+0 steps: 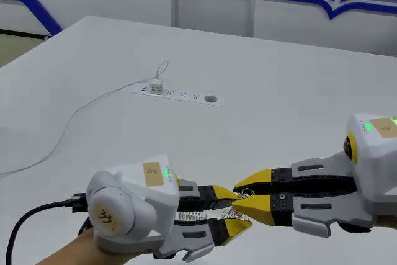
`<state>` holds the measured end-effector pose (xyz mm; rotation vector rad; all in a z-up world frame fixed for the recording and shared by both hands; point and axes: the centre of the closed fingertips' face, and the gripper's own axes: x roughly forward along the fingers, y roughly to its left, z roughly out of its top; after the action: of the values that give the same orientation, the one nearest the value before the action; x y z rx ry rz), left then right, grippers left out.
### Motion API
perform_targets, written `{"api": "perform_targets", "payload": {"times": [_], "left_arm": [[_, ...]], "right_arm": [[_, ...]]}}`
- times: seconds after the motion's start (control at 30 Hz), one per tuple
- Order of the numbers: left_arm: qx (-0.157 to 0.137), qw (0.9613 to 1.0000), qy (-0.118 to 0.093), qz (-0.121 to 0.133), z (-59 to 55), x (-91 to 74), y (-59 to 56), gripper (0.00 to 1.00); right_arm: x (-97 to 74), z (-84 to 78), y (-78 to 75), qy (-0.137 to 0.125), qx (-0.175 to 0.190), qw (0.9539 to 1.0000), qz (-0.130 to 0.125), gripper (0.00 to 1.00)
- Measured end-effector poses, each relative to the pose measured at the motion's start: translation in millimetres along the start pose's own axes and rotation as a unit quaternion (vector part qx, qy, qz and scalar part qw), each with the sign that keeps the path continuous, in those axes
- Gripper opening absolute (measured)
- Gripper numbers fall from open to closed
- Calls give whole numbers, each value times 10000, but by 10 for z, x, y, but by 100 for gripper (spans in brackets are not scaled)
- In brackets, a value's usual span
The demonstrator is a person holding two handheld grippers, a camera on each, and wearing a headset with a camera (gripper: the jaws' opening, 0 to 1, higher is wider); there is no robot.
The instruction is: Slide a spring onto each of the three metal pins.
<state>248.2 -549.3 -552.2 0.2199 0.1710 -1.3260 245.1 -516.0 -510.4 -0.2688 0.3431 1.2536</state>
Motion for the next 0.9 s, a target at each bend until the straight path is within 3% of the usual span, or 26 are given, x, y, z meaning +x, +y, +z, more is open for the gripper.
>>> {"api": "perform_targets", "payload": {"times": [0.23, 0.9], "left_arm": [[-42, 10000, 21, 57, -47, -36, -10, 31], [-349, 9965, 249, 719, -310, -349, 232, 59]], "right_arm": [[-33, 16, -45, -50, -8, 9999, -144, 10], [-225, -124, -317, 46, 98, 9967, -802, 11]]}}
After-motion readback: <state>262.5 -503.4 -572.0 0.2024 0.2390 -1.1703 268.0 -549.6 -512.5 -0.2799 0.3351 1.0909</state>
